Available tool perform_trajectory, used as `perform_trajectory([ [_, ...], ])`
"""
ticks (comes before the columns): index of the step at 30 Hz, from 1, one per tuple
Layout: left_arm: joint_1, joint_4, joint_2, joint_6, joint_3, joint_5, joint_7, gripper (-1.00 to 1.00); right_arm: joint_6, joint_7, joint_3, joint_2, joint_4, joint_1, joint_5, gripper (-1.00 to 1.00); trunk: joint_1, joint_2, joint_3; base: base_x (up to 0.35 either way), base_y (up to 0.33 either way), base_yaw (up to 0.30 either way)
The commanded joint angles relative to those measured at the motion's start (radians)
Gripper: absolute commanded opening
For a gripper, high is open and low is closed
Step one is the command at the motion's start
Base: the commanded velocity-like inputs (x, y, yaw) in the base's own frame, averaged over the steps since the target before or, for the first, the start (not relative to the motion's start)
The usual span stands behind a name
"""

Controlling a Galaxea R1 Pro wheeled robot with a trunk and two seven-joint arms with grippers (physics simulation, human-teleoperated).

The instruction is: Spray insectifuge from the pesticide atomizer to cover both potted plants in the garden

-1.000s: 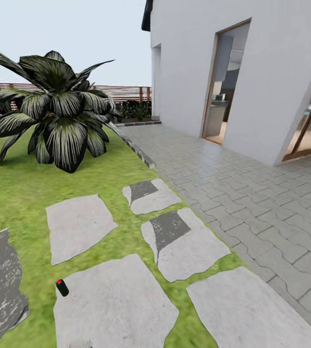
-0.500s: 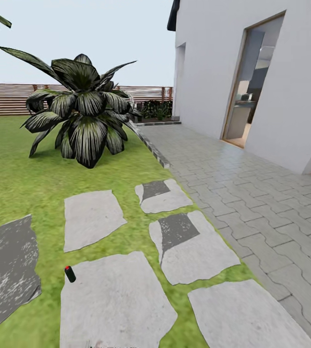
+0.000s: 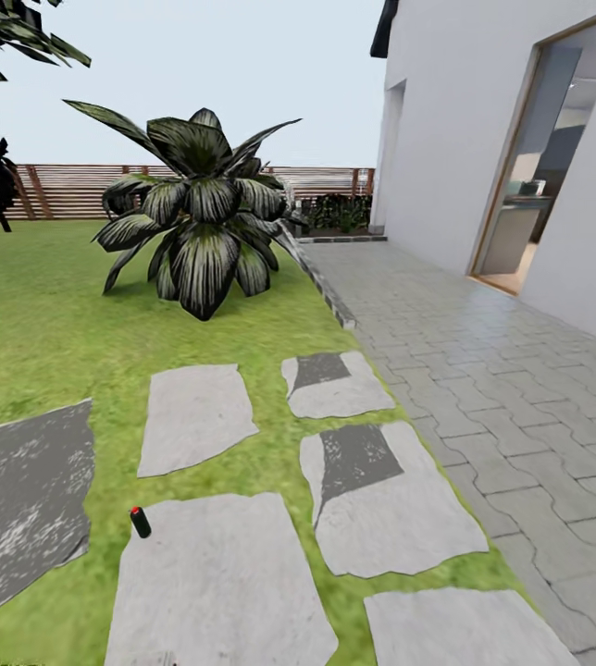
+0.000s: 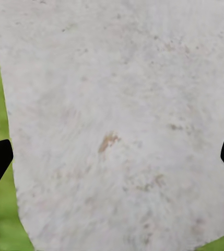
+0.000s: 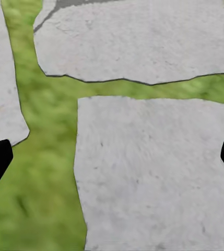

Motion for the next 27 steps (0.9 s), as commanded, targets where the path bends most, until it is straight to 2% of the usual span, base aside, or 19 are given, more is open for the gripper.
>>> perform_trajectory([
  [1,-0.001,0.001,0.000,-0.003,-0.001,0.006,0.000,1.00,-0.003,0.000,0.000,0.000,0.000,0.000,0.005,1.00,0.000,0.000,-0.001,0.234,-0.248,0.277],
  [18,-0.001,0.001,-0.001,-0.003,-0.001,0.006,0.000,1.00,-0.003,0.000,0.000,0.001,0.000,0.000,0.005,1.00,0.000,0.000,-0.001,0.178,-0.136,0.277],
  [27,-0.001,0.001,-0.001,-0.003,-0.001,0.006,0.000,1.00,-0.003,0.000,0.000,0.001,0.000,0.000,0.005,1.00,0.000,0.000,-0.001,0.027,-0.009,0.277],
])
